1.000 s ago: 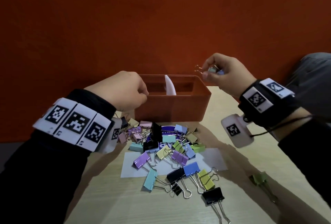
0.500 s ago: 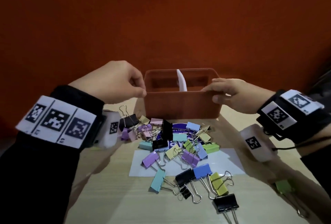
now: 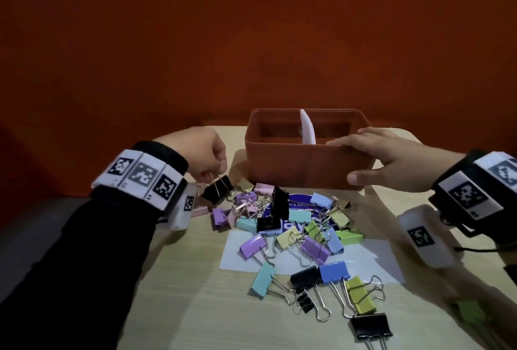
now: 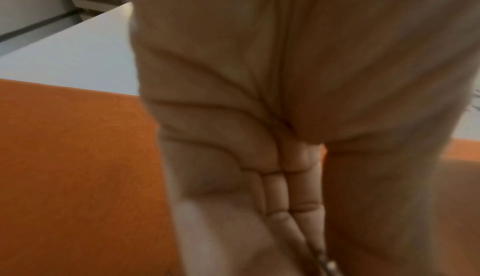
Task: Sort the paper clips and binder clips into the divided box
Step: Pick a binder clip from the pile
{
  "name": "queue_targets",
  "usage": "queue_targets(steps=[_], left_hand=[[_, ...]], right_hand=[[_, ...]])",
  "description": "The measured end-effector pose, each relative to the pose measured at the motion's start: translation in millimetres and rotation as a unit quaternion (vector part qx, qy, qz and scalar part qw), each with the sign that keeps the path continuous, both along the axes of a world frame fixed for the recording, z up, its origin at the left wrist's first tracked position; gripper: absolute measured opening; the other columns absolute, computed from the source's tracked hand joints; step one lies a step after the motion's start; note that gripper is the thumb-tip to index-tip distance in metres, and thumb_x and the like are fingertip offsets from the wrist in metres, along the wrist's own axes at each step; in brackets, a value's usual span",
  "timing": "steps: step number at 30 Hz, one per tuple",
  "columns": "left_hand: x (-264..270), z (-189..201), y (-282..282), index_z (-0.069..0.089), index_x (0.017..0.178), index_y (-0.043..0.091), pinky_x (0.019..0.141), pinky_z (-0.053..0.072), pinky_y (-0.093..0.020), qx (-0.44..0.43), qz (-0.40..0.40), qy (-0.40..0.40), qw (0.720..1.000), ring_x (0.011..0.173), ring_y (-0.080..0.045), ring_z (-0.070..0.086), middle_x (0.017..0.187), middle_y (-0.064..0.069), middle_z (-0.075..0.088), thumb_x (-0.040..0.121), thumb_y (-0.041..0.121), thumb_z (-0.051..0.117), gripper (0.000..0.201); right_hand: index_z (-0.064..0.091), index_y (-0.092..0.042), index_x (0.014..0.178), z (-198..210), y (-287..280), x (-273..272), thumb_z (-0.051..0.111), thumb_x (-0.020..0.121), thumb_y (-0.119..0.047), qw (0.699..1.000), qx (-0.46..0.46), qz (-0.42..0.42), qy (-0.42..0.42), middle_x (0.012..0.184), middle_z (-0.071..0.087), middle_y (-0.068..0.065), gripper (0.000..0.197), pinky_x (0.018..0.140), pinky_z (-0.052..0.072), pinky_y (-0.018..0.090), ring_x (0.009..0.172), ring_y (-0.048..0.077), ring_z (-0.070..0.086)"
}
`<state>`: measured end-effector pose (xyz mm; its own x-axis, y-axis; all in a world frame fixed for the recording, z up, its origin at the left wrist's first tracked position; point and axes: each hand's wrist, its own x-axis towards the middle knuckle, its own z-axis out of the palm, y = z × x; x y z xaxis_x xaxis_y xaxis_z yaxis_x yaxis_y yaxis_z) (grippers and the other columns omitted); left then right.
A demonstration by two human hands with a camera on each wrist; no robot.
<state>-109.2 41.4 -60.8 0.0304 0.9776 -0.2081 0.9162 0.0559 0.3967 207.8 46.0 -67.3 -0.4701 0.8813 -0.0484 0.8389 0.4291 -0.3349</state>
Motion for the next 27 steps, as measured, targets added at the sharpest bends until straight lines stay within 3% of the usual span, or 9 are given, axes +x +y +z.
queue_targets(steps=[4, 6, 9, 11, 14, 16, 18, 22, 27], left_hand=[[14.8, 36.2, -21.4, 0.068, 0.087, 0.007, 0.049, 0.054, -0.020, 0.118, -0.021, -0.137, 0.983, 0.053, -0.009, 0.065, 0.072, -0.009, 0.070, 0.089, 0.002, 0.063, 0.007], [30.9, 50.1, -30.4, 0.067, 0.088, 0.007, 0.046, 0.051, -0.018, 0.167, -0.043, -0.223, 0.960, 0.050, -0.008, 0.062, 0.070, -0.010, 0.068, 0.087, 0.003, 0.065, 0.005], [60.3, 56.9, -29.1, 0.066, 0.091, 0.007, 0.052, 0.055, -0.019, 0.192, -0.072, -0.295, 0.933, 0.058, -0.010, 0.068, 0.068, -0.006, 0.068, 0.090, 0.001, 0.062, 0.007], [76.6, 54.8, -20.3, 0.066, 0.090, 0.009, 0.058, 0.057, -0.018, 0.195, -0.091, -0.283, 0.935, 0.065, -0.009, 0.070, 0.074, -0.004, 0.068, 0.092, -0.001, 0.057, 0.014], [89.4, 46.8, -8.5, 0.067, 0.087, 0.014, 0.062, 0.058, -0.021, 0.203, -0.094, -0.234, 0.946, 0.071, -0.010, 0.072, 0.080, -0.003, 0.068, 0.094, -0.003, 0.052, 0.024], [89.9, 41.0, -5.8, 0.068, 0.085, 0.017, 0.057, 0.056, -0.020, 0.218, -0.074, -0.212, 0.950, 0.066, -0.008, 0.071, 0.082, -0.002, 0.068, 0.093, -0.003, 0.050, 0.028], [86.8, 38.8, -6.2, 0.068, 0.086, 0.016, 0.050, 0.050, -0.013, 0.238, -0.055, -0.213, 0.946, 0.057, -0.002, 0.067, 0.083, -0.002, 0.068, 0.093, -0.004, 0.048, 0.029], [75.5, 42.9, -10.4, 0.069, 0.084, 0.016, 0.054, 0.052, -0.014, 0.278, -0.033, -0.243, 0.929, 0.060, -0.002, 0.066, 0.083, -0.003, 0.067, 0.094, -0.003, 0.051, 0.027], [70.2, 45.8, -16.9, 0.068, 0.081, 0.017, 0.061, 0.055, -0.018, 0.327, -0.032, -0.280, 0.902, 0.072, -0.009, 0.072, 0.084, -0.004, 0.069, 0.093, -0.002, 0.055, 0.026]], right_hand=[[0.033, -0.052, 0.135, 0.5, 0.7, -0.1, 0.063, 0.086, -0.038, 1.000, -0.005, -0.021, -0.004, 0.151, 0.029, 0.003, 0.059, 0.111, 0.019, 0.033, 0.145, 0.008, 0.002], [0.039, -0.046, 0.132, 0.5, 0.6, -0.7, 0.063, 0.087, -0.035, 1.000, 0.000, -0.028, -0.005, 0.149, 0.031, 0.002, 0.052, 0.107, 0.025, 0.029, 0.142, 0.010, 0.014], [0.047, -0.032, 0.116, 0.2, 2.9, -2.2, 0.065, 0.086, -0.027, 0.996, 0.064, -0.046, 0.043, 0.135, 0.044, -0.002, 0.035, 0.073, 0.034, 0.019, 0.099, 0.011, 0.046], [0.050, -0.025, 0.111, 1.3, 5.2, -0.4, 0.065, 0.086, -0.026, 0.989, 0.107, -0.078, 0.067, 0.130, 0.045, -0.001, 0.030, 0.072, 0.032, 0.022, 0.092, 0.014, 0.047], [0.055, -0.024, 0.102, 2.3, 6.3, 5.8, 0.065, 0.086, -0.030, 0.988, 0.117, -0.100, 0.022, 0.124, 0.051, 0.001, 0.020, 0.082, 0.039, 0.029, 0.101, 0.019, 0.052], [0.058, -0.032, 0.085, 4.9, 4.7, 7.4, 0.066, 0.084, -0.032, 0.989, 0.118, -0.092, 0.009, 0.121, 0.057, -0.002, 0.009, 0.093, 0.043, 0.038, 0.112, 0.022, 0.053], [0.055, -0.036, 0.070, 10.5, 0.9, 7.1, 0.068, 0.082, -0.033, 0.991, 0.109, -0.080, 0.012, 0.106, 0.061, -0.007, 0.018, 0.090, 0.046, 0.045, 0.105, 0.023, 0.056], [0.056, -0.041, 0.072, 16.5, -6.3, 2.7, 0.070, 0.078, -0.037, 0.994, 0.094, -0.055, 0.009, 0.090, 0.062, -0.010, 0.017, 0.084, 0.049, 0.047, 0.091, 0.019, 0.058], [0.059, -0.040, 0.073, 20.6, -15.6, -4.3, 0.073, 0.076, -0.036, 0.995, 0.087, -0.038, 0.005, 0.105, 0.065, -0.007, 0.015, 0.088, 0.049, 0.047, 0.103, 0.019, 0.058]])
